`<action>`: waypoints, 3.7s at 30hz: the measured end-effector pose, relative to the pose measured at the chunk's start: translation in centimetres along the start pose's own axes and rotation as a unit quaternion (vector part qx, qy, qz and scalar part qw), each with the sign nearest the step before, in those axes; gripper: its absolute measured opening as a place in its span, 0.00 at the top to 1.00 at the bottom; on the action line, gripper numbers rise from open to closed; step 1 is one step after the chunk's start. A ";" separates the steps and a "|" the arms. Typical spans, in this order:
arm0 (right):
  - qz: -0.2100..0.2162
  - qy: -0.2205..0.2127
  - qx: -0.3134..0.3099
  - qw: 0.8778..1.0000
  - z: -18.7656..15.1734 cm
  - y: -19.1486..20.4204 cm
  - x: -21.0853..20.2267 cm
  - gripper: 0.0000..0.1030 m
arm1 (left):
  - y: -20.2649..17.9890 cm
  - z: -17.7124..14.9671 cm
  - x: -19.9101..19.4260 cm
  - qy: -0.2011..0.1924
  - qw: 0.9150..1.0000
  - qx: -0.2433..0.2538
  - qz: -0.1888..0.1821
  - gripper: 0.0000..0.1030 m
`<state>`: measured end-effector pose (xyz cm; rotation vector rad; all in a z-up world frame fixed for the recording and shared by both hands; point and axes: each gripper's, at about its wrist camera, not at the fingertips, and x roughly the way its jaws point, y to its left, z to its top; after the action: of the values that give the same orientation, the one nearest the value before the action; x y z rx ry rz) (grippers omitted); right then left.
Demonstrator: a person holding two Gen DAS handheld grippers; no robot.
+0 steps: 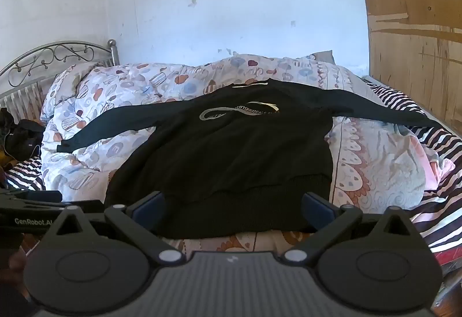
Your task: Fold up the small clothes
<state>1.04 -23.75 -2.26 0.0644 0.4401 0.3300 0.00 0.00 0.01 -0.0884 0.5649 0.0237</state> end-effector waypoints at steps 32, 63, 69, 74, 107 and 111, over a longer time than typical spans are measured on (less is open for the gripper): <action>0.001 0.006 0.019 1.000 -0.3 -0.6 -0.1 0.00 | 0.0 0.0 0.2 0.009 1.000 -0.004 0.001 0.01; 0.003 0.017 0.025 1.000 -0.6 -0.8 0.7 0.00 | 0.2 -0.2 1.4 0.032 0.999 -0.007 0.006 0.01; 0.005 0.028 0.032 0.999 -0.5 -1.2 1.7 0.00 | 0.2 0.2 2.3 0.043 0.999 -0.004 0.008 0.01; 0.008 0.042 0.040 0.998 -0.1 -1.7 2.7 0.00 | 0.0 0.8 3.3 0.051 0.999 -0.002 0.008 0.01; -0.124 0.050 0.079 0.988 12.6 -15.1 17.6 0.00 | -4.5 14.6 22.9 0.086 0.995 0.037 0.018 0.01; -0.147 0.047 0.090 0.984 13.7 -18.8 20.0 0.00 | -5.6 15.7 25.9 0.078 0.996 0.044 0.027 0.01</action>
<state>29.62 -34.85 -0.50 0.1592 0.5658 0.0015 30.51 -4.19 -0.23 0.0103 0.7229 0.0447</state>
